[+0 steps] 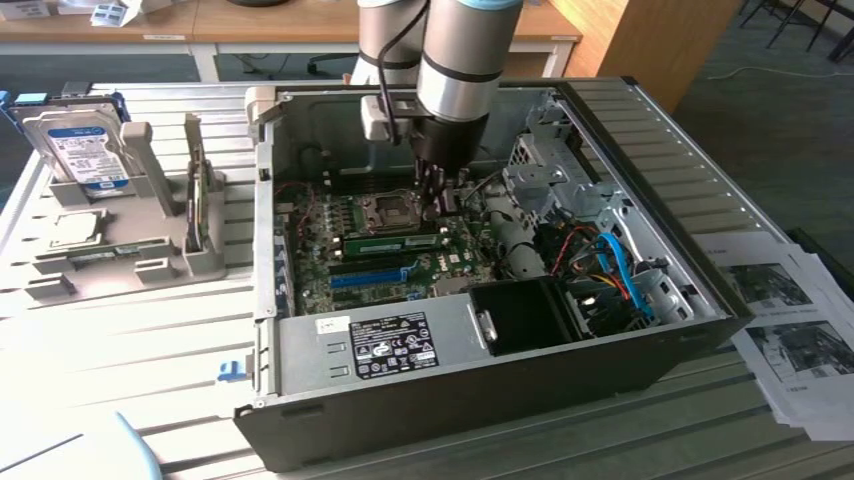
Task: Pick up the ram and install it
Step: 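Press down the ram until it locks into place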
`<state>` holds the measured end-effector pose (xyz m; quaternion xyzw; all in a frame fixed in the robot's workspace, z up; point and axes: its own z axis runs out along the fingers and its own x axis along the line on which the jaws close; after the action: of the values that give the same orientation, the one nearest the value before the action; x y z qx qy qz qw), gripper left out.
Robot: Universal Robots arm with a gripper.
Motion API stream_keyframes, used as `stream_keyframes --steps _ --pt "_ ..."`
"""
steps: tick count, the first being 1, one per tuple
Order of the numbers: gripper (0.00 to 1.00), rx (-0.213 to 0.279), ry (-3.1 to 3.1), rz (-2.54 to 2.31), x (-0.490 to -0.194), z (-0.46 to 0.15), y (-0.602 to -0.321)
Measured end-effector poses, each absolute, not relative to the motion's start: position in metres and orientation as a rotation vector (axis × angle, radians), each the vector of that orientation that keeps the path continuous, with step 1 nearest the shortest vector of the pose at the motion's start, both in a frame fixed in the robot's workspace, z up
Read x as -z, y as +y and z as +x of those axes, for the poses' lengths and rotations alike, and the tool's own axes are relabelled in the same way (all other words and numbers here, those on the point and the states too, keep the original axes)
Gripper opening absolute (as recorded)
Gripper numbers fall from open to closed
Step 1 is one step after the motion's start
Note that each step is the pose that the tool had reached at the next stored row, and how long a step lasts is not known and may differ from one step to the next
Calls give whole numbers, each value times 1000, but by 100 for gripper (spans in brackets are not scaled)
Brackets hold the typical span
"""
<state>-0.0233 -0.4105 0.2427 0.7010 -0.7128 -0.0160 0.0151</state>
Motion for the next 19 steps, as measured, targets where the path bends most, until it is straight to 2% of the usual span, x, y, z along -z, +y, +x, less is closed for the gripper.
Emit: stream_keyframes --steps 19 --pt "9 50 -2218 2181 -243 -69 -411"
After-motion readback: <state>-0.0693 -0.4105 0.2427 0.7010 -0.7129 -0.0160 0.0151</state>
